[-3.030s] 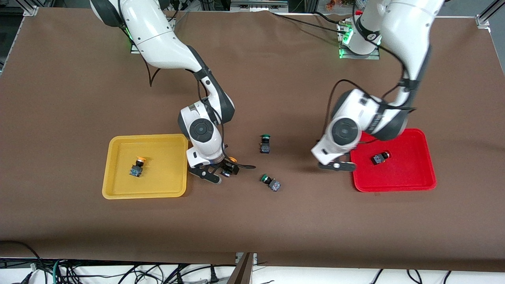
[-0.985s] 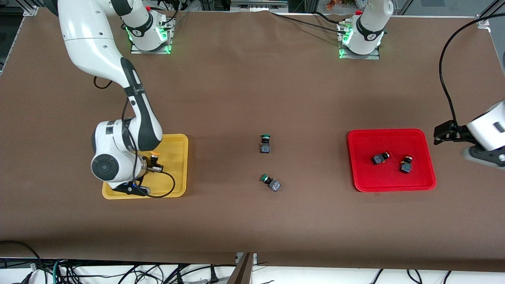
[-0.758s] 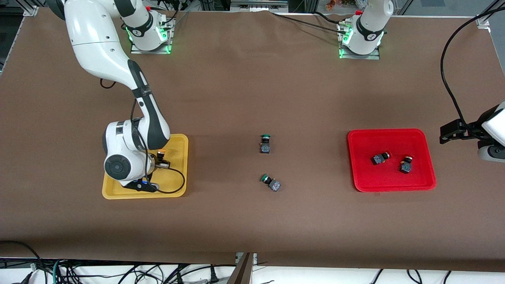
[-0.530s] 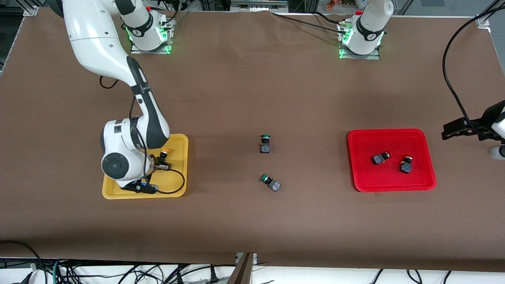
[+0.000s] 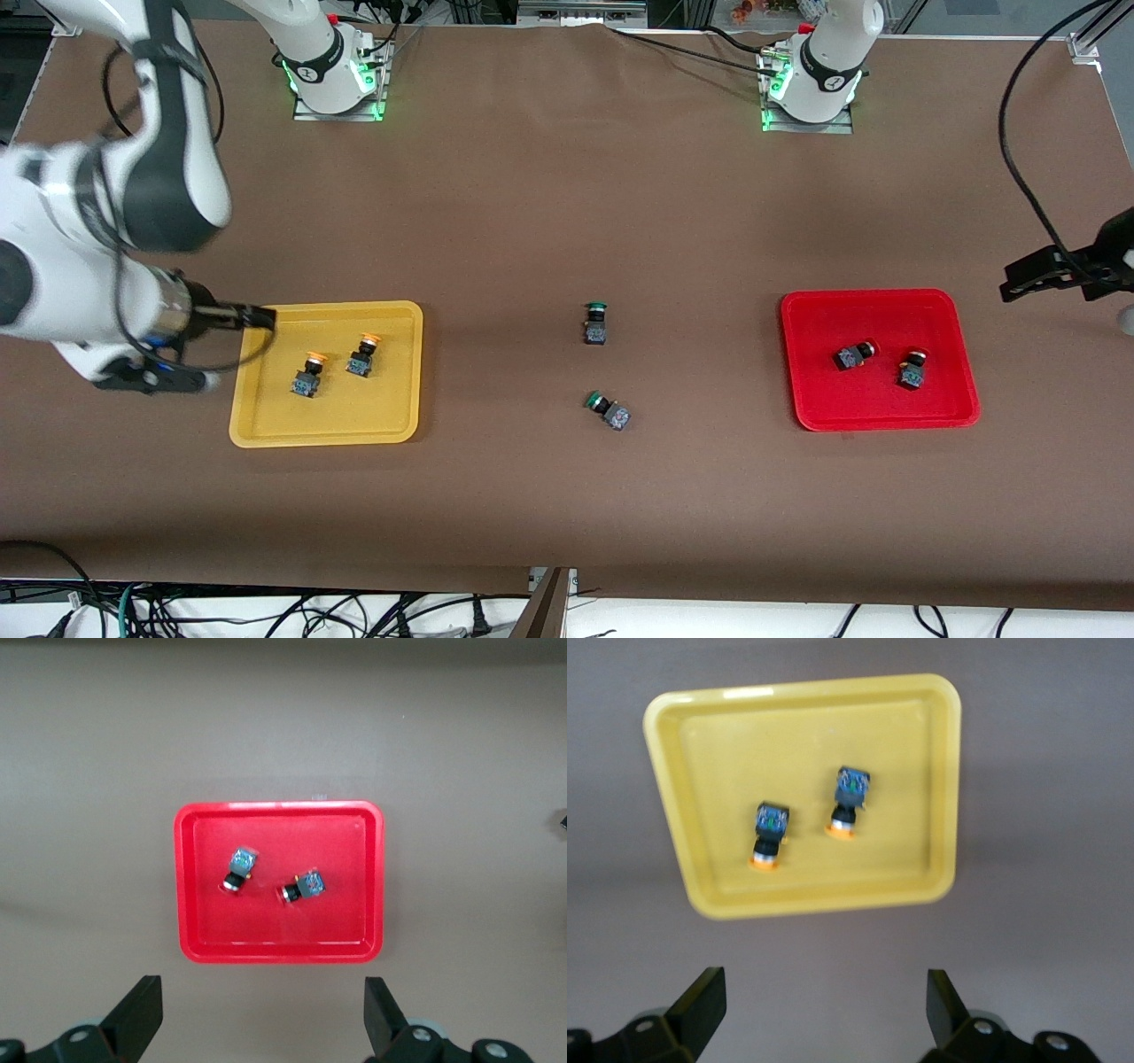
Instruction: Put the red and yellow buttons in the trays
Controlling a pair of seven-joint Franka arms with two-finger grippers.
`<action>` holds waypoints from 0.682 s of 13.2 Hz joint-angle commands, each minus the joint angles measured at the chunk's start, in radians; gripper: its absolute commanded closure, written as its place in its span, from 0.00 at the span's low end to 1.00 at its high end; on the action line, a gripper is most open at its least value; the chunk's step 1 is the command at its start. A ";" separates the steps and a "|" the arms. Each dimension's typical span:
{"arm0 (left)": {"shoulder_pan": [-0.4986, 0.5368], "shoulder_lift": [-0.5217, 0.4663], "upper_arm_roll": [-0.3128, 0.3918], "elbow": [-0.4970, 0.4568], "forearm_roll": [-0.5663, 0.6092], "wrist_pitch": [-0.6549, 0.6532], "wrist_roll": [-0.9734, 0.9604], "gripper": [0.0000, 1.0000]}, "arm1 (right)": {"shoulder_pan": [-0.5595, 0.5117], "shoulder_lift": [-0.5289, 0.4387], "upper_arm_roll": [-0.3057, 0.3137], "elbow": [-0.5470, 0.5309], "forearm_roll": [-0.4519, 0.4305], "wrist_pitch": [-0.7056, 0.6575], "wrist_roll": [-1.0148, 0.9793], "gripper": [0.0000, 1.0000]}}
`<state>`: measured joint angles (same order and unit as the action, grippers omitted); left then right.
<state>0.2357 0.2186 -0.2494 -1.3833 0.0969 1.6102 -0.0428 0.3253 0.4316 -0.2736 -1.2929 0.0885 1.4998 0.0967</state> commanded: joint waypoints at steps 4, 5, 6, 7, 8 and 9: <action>-0.188 -0.240 0.186 -0.317 -0.065 0.108 0.003 0.00 | -0.052 -0.287 0.045 -0.049 -0.073 -0.087 -0.022 0.00; -0.196 -0.240 0.186 -0.309 -0.065 0.093 0.006 0.00 | -0.064 -0.330 0.065 -0.055 -0.078 -0.095 -0.023 0.00; -0.191 -0.234 0.188 -0.291 -0.065 0.077 0.021 0.00 | -0.086 -0.358 0.070 -0.090 -0.078 -0.099 -0.025 0.00; -0.185 -0.211 0.188 -0.272 -0.065 0.076 0.046 0.00 | -0.092 -0.363 0.070 -0.098 -0.073 -0.102 -0.026 0.00; -0.185 -0.200 0.188 -0.251 -0.065 0.071 0.056 0.00 | -0.095 -0.361 0.070 -0.102 -0.069 -0.110 -0.028 0.00; -0.184 -0.183 0.188 -0.241 -0.065 0.071 0.057 0.00 | -0.095 -0.355 0.070 -0.100 -0.070 -0.128 -0.028 0.00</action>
<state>0.0581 -0.0009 -0.0746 -1.6754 0.0532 1.7070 -0.0229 0.2497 0.0805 -0.2273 -1.3606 0.0262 1.3835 0.0803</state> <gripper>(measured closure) 0.000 0.000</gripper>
